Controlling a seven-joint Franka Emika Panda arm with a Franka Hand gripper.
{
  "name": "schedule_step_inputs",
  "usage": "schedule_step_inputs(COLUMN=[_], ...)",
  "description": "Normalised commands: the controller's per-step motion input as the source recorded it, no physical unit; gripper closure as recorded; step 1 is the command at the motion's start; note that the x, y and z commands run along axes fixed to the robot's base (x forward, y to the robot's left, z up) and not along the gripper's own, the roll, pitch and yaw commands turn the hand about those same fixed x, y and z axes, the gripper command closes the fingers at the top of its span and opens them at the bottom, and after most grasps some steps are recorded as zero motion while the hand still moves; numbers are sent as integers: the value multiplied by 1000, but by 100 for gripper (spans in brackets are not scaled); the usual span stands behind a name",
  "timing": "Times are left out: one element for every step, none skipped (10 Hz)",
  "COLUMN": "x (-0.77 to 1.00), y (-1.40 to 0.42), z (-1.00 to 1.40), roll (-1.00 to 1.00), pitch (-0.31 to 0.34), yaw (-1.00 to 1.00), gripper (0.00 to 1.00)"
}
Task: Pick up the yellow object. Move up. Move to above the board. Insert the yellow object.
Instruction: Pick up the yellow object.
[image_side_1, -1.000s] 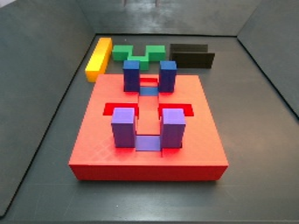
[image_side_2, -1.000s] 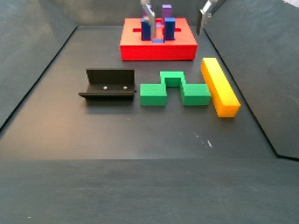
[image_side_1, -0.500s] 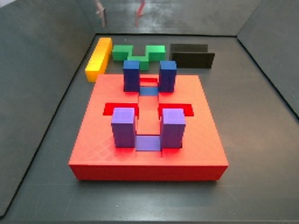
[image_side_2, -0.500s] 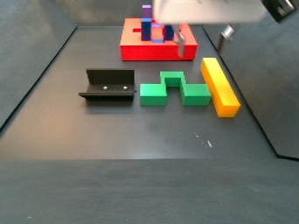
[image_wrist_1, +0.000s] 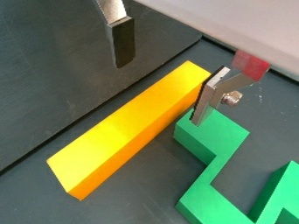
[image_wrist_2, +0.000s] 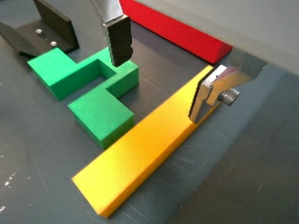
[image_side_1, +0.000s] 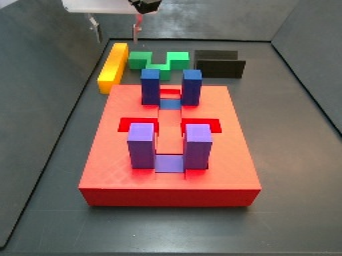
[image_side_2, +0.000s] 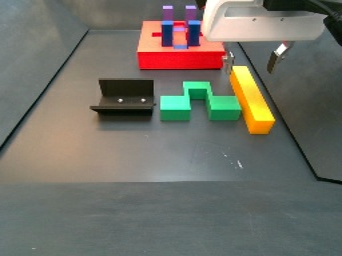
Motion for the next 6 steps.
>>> schedule_step_inputs(x=[-323,-386,-257,-257,-20,131], y=[0,0,0,0,0,0], z=[-520,-517,-403,-443,-243,-40], roll=[6,6,0,-49,-157,-119], pitch=[0,0,0,-67,-147,-119], yaw=[-63,-31,0,0,0,0], gripper=[0,0,0,0,0,0])
